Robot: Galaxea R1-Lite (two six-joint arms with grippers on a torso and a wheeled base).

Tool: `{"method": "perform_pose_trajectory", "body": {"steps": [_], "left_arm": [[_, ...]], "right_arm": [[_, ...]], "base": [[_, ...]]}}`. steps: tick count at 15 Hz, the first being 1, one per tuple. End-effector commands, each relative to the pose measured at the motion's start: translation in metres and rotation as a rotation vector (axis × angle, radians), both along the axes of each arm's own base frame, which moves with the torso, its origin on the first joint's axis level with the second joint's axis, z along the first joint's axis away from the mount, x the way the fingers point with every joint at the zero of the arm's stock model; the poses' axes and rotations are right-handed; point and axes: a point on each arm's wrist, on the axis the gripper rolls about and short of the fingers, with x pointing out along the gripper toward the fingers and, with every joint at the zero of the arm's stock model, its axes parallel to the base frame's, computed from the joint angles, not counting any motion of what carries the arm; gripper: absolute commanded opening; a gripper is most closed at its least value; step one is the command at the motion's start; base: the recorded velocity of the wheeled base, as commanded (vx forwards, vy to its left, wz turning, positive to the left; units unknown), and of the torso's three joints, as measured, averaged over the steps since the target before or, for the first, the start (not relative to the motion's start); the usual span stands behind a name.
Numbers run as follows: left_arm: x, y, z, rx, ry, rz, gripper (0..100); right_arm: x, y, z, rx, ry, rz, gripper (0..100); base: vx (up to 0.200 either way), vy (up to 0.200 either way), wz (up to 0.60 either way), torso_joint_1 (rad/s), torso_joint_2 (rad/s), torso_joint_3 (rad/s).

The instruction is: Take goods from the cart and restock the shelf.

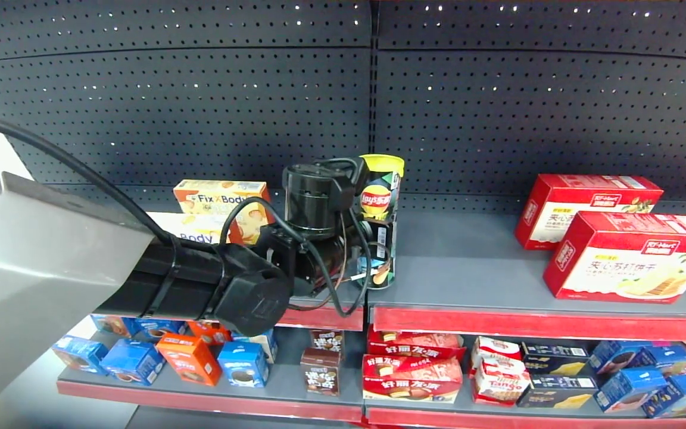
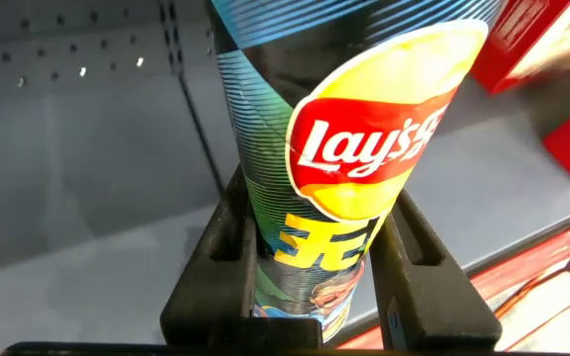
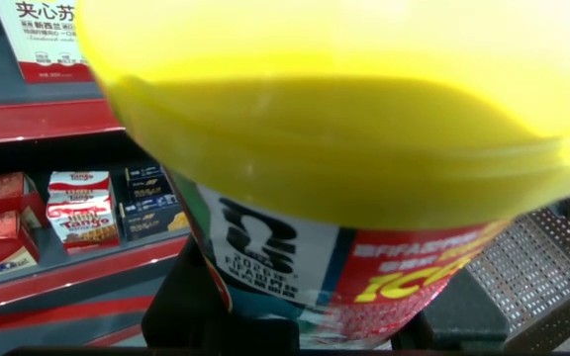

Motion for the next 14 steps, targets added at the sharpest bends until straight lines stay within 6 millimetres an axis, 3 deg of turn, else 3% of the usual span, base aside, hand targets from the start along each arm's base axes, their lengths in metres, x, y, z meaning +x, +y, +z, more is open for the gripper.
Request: {"method": "perform_pose_trajectory", "body": {"steps": [1, 14], "left_arm": [[-0.001, 0.0, -0.002, -0.004, 0.01, 0.0, 0], [0.01, 0.001, -0.009, -0.021, 0.023, 0.02, 0]], "right_arm": [[0.001, 0.0, 0.0, 0.0, 0.004, 0.0, 0], [0.0, 0.0, -0.002, 0.0, 0.001, 0.0, 0]], "base": [[0.0, 0.0, 0.0, 0.0, 0.0, 0.0], [0.0, 0.0, 0.0, 0.0, 0.0, 0.0]]}}
